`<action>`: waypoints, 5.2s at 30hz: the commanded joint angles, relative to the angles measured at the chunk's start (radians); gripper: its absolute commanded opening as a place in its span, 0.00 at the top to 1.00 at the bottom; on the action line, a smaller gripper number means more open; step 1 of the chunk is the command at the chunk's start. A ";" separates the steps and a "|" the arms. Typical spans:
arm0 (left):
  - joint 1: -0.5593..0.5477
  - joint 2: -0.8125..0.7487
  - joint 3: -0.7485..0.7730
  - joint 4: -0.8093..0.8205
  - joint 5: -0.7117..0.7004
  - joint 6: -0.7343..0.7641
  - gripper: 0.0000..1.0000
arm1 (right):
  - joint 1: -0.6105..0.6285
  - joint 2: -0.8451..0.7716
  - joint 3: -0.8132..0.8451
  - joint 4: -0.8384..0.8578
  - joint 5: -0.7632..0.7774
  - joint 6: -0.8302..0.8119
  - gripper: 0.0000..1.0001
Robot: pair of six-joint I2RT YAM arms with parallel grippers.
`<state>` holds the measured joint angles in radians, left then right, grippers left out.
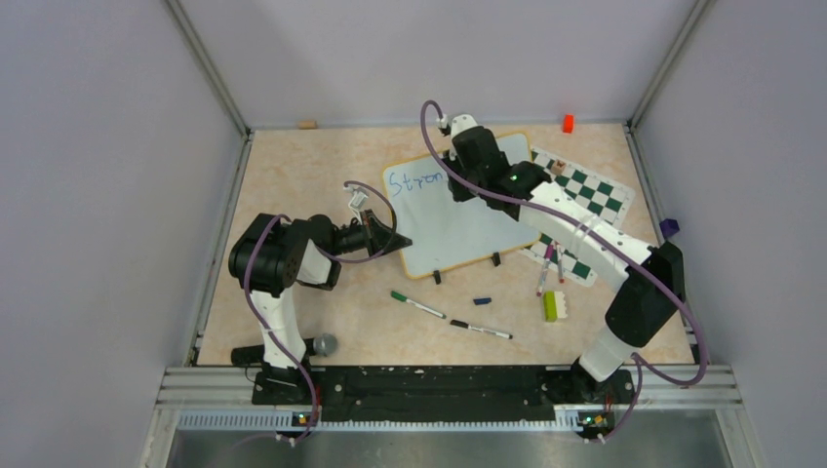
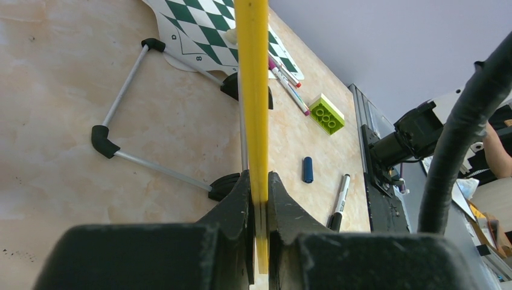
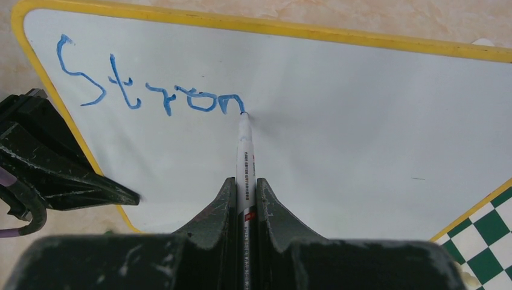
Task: Write a sentence on the whiteboard
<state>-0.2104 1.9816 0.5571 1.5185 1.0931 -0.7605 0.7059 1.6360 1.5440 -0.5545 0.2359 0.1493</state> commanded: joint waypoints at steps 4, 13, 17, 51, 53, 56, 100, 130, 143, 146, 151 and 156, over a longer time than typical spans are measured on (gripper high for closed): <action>-0.017 -0.016 -0.012 0.100 0.081 0.078 1.00 | -0.014 -0.044 -0.030 0.001 0.002 0.000 1.00; -0.017 -0.014 -0.010 0.099 0.081 0.076 1.00 | -0.014 -0.089 0.004 0.001 0.028 -0.005 1.00; -0.017 -0.011 -0.009 0.100 0.082 0.075 1.00 | -0.014 -0.108 0.023 0.001 0.018 -0.008 1.00; -0.017 -0.011 -0.011 0.099 0.083 0.081 1.00 | -0.062 -0.003 0.065 0.049 0.034 -0.017 1.00; -0.017 -0.010 -0.009 0.100 0.083 0.081 1.00 | -0.062 -0.004 0.066 0.051 0.019 -0.024 1.00; -0.017 -0.008 -0.009 0.101 0.082 0.080 1.00 | -0.062 -0.012 0.055 0.058 -0.018 -0.038 1.00; -0.017 -0.006 -0.006 0.101 0.085 0.082 1.00 | -0.062 0.006 0.088 0.004 0.040 -0.040 1.00; -0.017 -0.011 -0.010 0.100 0.085 0.081 1.00 | -0.061 -0.076 -0.094 -0.008 -0.078 -0.037 1.00; -0.017 -0.005 -0.009 0.101 0.085 0.082 1.00 | -0.062 -0.160 -0.076 0.040 -0.116 -0.030 1.00; -0.017 -0.007 -0.009 0.101 0.087 0.080 1.00 | -0.063 -0.245 -0.119 0.043 -0.102 -0.034 1.00; -0.017 -0.008 -0.009 0.101 0.086 0.081 1.00 | -0.062 -0.379 -0.239 0.080 -0.065 -0.030 1.00; -0.017 -0.009 -0.011 0.101 0.086 0.080 1.00 | -0.062 -0.533 -0.390 0.139 -0.033 0.010 1.00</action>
<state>-0.2104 1.9812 0.5571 1.5269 1.1034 -0.7555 0.6514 1.1954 1.2385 -0.4881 0.1642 0.1188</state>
